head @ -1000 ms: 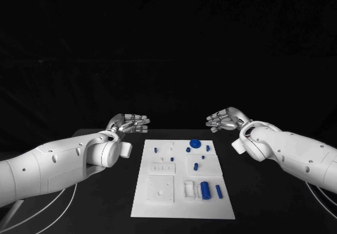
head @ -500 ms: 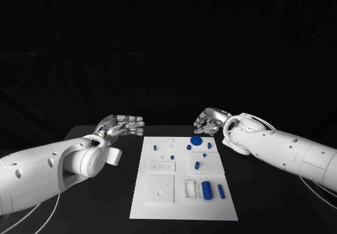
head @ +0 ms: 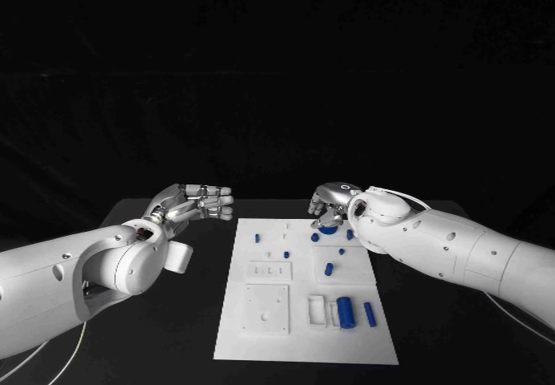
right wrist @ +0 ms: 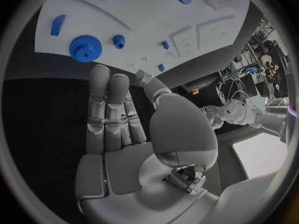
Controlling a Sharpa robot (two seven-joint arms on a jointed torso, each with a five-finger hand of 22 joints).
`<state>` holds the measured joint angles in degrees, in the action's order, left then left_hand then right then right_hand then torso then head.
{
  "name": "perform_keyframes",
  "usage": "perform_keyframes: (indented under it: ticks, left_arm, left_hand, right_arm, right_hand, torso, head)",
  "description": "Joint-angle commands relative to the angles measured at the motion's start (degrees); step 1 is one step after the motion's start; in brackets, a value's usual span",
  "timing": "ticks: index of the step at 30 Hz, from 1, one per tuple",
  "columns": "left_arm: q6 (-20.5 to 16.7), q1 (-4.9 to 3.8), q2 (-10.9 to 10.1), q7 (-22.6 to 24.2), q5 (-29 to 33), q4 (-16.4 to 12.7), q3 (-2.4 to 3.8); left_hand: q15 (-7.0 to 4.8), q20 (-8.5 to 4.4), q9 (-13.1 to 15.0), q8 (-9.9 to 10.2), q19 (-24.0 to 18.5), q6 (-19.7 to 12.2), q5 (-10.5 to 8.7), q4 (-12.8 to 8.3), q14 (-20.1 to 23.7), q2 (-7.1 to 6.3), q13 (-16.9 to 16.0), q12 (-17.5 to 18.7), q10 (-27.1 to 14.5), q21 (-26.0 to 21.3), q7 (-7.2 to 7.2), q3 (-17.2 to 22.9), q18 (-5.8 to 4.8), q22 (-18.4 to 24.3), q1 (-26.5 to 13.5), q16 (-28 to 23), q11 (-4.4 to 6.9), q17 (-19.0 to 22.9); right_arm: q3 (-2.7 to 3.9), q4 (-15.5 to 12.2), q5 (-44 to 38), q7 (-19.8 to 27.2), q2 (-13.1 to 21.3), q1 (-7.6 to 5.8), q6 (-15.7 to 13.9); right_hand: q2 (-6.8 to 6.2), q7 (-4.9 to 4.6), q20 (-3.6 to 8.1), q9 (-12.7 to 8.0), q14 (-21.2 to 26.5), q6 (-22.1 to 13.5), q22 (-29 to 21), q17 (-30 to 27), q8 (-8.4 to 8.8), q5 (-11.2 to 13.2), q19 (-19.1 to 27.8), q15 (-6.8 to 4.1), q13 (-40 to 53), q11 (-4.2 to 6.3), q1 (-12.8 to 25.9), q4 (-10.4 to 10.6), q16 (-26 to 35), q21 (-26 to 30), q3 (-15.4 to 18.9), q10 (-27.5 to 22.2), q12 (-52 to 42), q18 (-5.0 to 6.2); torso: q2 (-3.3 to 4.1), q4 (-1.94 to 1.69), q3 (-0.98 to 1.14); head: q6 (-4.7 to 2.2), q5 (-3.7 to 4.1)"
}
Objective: Assemble the parts on the task board
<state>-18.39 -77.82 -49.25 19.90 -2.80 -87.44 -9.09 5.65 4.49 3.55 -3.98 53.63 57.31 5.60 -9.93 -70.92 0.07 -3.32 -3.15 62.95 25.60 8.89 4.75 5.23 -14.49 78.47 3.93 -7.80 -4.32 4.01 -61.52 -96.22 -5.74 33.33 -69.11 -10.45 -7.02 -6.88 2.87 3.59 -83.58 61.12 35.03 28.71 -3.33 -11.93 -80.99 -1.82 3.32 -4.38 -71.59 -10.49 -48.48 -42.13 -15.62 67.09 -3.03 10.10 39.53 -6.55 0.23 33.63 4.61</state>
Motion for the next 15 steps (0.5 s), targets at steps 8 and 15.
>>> perform_keyframes:
  ticks: [8, 15]
  left_arm:
    - [1.23, -0.48, -0.13, -0.01, -0.39, -0.26, 0.14]
    - [1.19, -0.64, -0.24, -0.11, -0.43, -0.36, 0.16]
  left_hand:
    - [-0.08, 0.1, 0.02, 0.26, 0.04, -0.48, 0.21, 0.03, 0.3, 0.14, -0.07, -0.18, -0.47, -0.15, 0.04, -0.64, -0.39, 0.34, -0.09, -0.1, 0.0, -0.04]
    - [-0.08, 0.1, 0.02, 0.26, 0.04, -0.48, 0.21, 0.03, 0.3, 0.14, -0.07, -0.18, -0.47, -0.15, 0.04, -0.64, -0.39, 0.34, -0.09, -0.1, 0.0, -0.04]
  right_arm:
    - [-0.09, 0.28, -5.64, -2.84, -0.57, -0.03, 5.01]
    - [-0.14, -0.64, -5.79, -3.03, -0.01, -0.02, 6.27]
  right_hand:
    - [-0.89, -0.1, -0.06, 0.04, 0.58, 0.24, 1.78, -1.28, -0.23, 2.12, -1.13, 0.02, 0.06, -0.24, -1.27, 1.67, -1.3, 2.46, -0.96, -0.73, -0.32, 0.84]
    - [-1.22, -0.1, -0.03, 0.04, 0.82, 0.47, 6.54, -2.33, -0.24, 1.93, -2.0, 0.01, 0.06, -0.19, -1.22, 1.85, -2.07, 5.76, -1.85, -0.43, -0.31, 0.7]
  torso:
    - [1.2, -0.77, 0.26]
    - [1.51, -0.89, 0.5]
  head:
    - [-0.07, 0.73]
    - [-0.1, 0.93]
